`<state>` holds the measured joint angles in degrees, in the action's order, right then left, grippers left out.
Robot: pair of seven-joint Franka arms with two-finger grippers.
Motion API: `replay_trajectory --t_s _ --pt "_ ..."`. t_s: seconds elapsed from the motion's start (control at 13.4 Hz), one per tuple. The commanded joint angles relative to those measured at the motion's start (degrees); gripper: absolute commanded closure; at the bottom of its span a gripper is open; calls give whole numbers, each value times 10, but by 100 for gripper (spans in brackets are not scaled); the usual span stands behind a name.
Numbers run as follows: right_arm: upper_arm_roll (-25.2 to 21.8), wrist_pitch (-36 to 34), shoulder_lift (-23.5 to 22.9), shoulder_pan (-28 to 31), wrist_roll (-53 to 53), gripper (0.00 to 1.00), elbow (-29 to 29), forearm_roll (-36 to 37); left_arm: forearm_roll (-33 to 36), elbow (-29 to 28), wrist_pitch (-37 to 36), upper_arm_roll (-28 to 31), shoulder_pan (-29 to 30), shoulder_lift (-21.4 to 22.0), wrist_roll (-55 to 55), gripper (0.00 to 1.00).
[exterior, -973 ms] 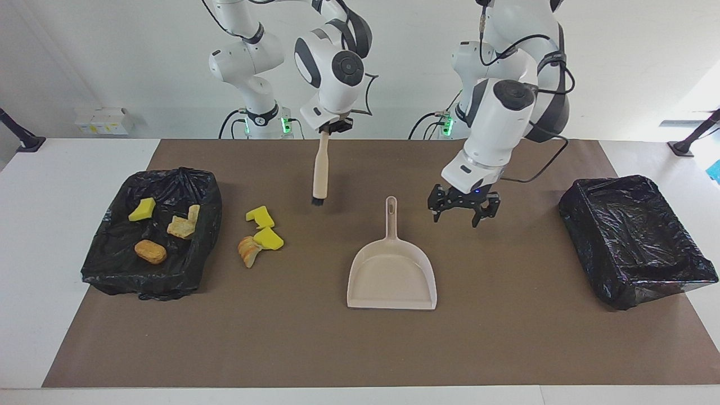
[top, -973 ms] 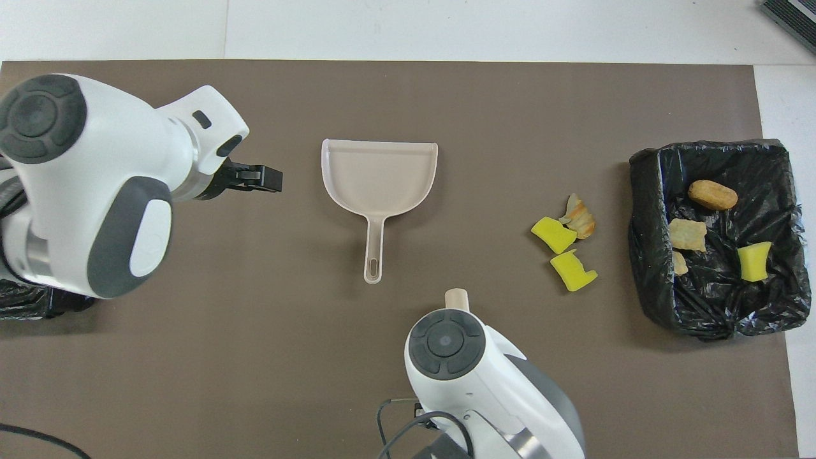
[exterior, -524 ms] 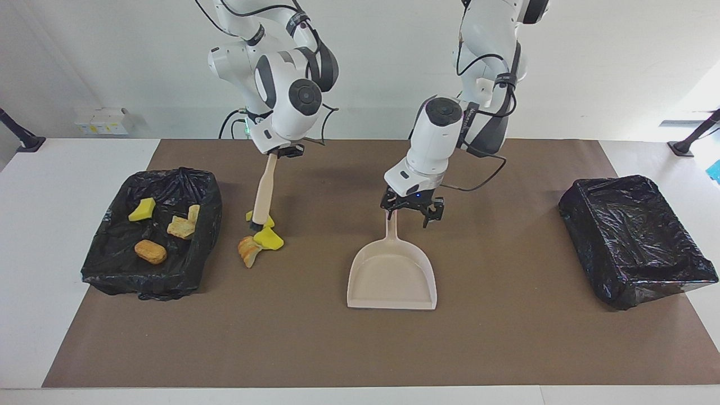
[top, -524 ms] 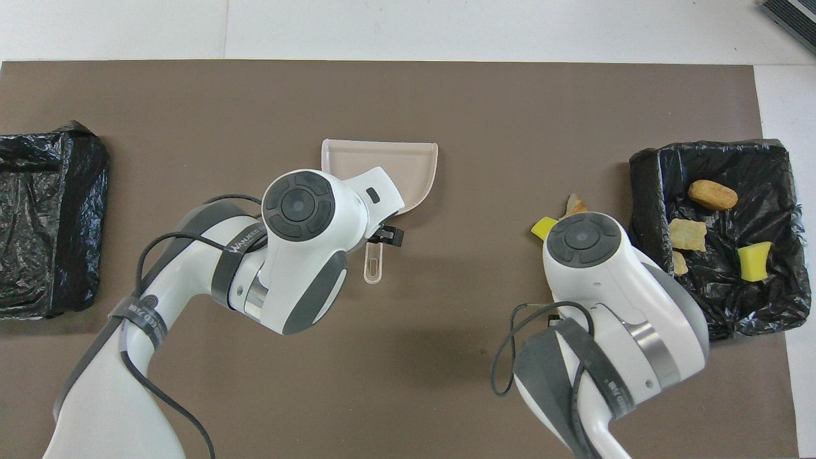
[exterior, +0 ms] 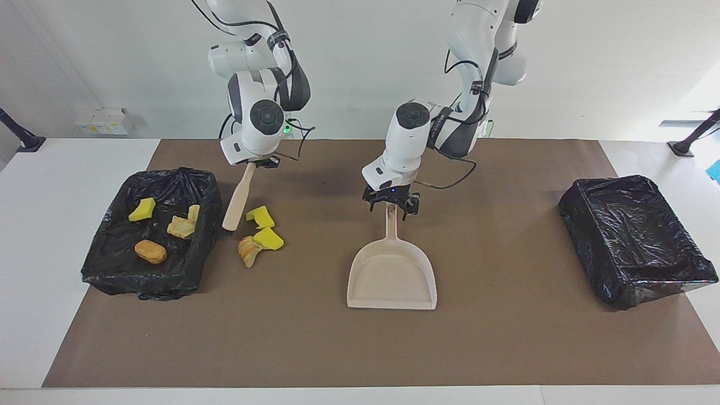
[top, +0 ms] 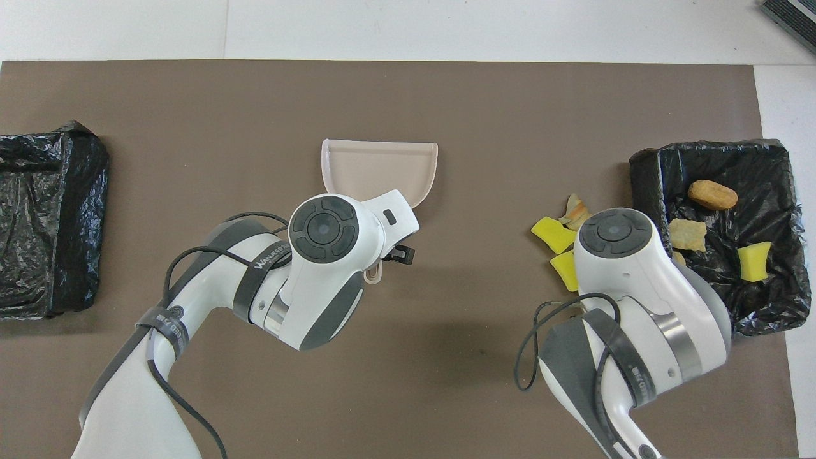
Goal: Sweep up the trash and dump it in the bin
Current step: 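Reach the left gripper to the dustpan while the right gripper reaches the sponges, then lift the dustpan with the left gripper while the right gripper nears the sponges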
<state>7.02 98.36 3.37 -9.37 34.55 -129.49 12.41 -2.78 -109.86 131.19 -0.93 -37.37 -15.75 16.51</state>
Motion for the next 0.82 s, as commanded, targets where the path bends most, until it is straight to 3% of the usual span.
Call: replay_trajectory --t_s 0.0,0.15,0.22,0.37,0.6,0.75 --pt "7 18 -1 13 -4 100 -8 9 2 -19 16 11 -11 11 19 20" --pt "7 24 -5 14 0 100 -11 8 2 -26 17 11 -15 12 41 35" --pt "8 26 -10 13 -6 100 -7 5 2 -26 17 11 -15 12 45 50" --pt "8 38 -26 14 -16 100 8 5 2 -31 10 10 -16 16 40 100" --pt "8 60 -52 20 -32 100 27 1 3 -25 18 12 -4 13 27 100" --pt "9 54 -65 19 -30 100 48 -3 3 -11 10 22 16 19 -60 100"
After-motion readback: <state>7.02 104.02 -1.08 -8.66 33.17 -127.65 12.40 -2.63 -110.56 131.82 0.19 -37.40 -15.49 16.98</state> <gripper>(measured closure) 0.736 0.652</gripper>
